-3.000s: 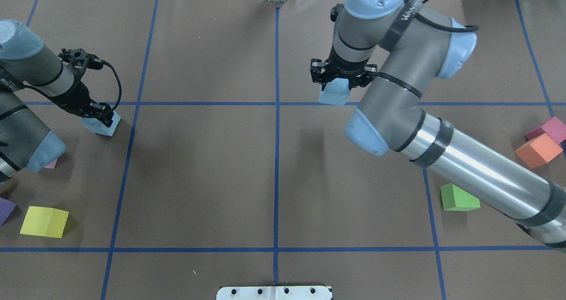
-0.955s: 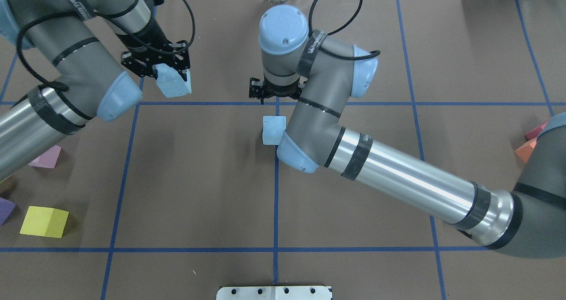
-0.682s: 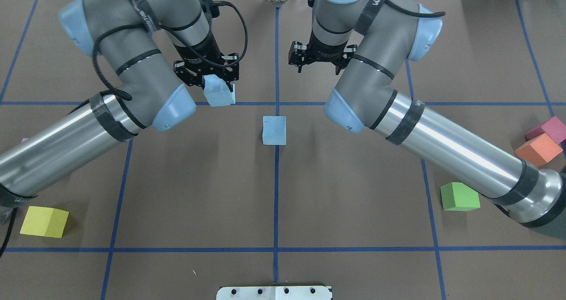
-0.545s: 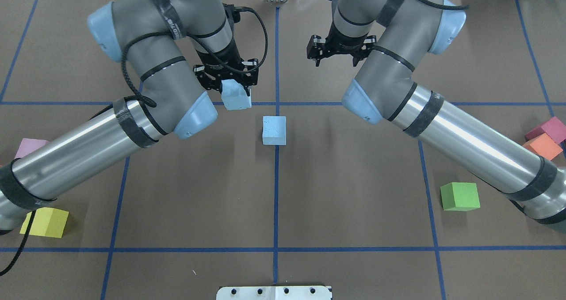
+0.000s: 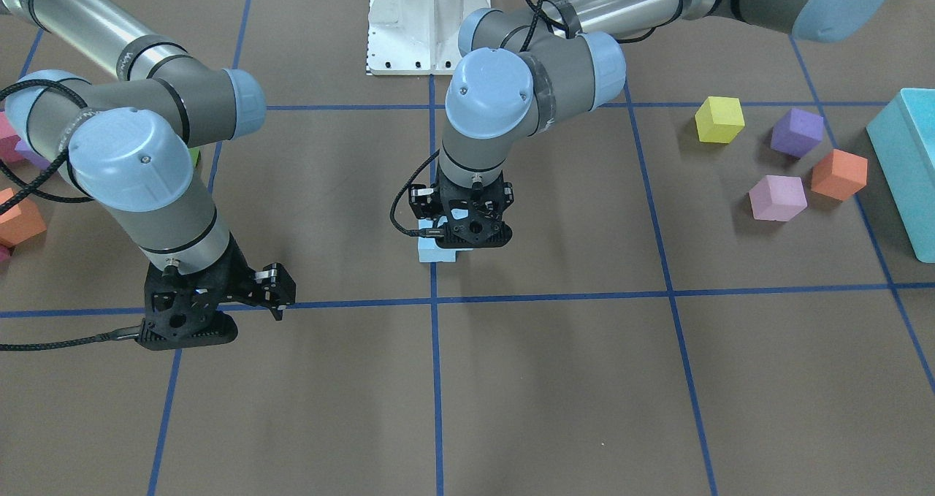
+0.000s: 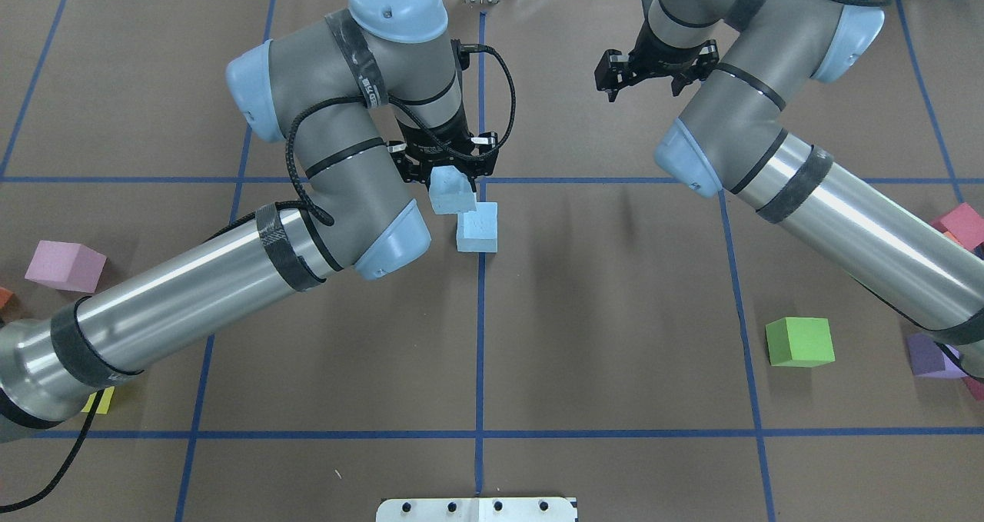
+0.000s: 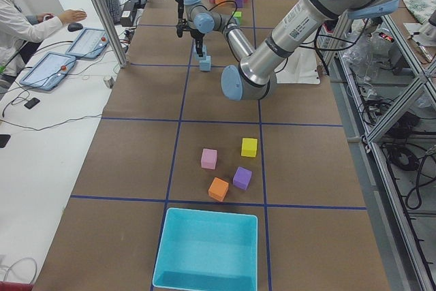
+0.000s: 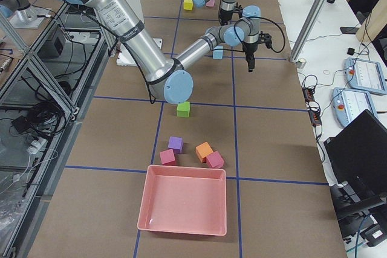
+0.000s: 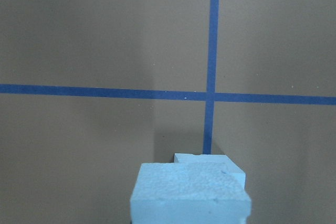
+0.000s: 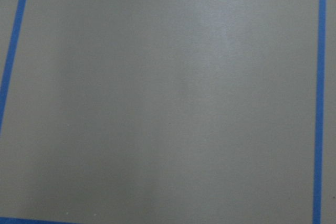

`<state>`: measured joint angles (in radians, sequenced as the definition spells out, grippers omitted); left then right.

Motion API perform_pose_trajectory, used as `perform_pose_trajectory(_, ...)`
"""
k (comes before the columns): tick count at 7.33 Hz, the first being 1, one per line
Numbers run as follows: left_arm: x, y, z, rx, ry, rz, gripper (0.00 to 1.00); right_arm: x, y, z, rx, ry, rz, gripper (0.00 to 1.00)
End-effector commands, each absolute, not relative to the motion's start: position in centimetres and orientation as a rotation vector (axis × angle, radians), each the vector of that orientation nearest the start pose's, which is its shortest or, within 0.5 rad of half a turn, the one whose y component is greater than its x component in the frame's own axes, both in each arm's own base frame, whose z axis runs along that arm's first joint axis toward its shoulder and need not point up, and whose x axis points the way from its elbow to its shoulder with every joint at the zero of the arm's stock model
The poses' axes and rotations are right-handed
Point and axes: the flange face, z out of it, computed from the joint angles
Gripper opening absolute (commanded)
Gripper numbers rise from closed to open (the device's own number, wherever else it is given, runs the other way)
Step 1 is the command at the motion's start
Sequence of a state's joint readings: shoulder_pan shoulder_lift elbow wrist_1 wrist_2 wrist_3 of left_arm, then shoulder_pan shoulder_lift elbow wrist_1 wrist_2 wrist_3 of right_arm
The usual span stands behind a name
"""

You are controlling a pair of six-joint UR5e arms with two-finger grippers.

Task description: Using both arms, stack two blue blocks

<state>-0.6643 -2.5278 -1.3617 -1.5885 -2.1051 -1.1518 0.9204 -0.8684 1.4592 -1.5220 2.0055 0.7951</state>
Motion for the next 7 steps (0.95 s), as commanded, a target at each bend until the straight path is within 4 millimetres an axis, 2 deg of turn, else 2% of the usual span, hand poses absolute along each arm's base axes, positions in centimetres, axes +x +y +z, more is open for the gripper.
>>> perform_pose_trajectory(1,56.94,-53.16,13.94,-0.057,0.91,-0.027,0.61,-36.5,-63.79,28.52,0.204,-0.736,-0.001,1.0)
perform_pose_trajectory(3,57.31,-52.7,13.85,-0.066,0.912,-0.033,0.62,-36.41,-63.67,28.36,0.207,-0.739,0.001,1.0)
perform_pose_trajectory(4,57.31,-52.69,13.81,-0.063,0.914,-0.029,0.77,-36.13,-63.3,28.54,0.209,-0.741,0.0,1.0)
perform_pose_trajectory(5,57.42,-52.63,13.76,-0.038,0.928,-0.021,0.98,-36.1,-63.25,28.58,0.209,-0.741,0.0,1.0)
perform_pose_trajectory(7,57.52,-52.44,13.56,-0.025,0.929,-0.03,0.98,-36.1,-63.25,28.58,0.208,-0.741,0.003,1.0)
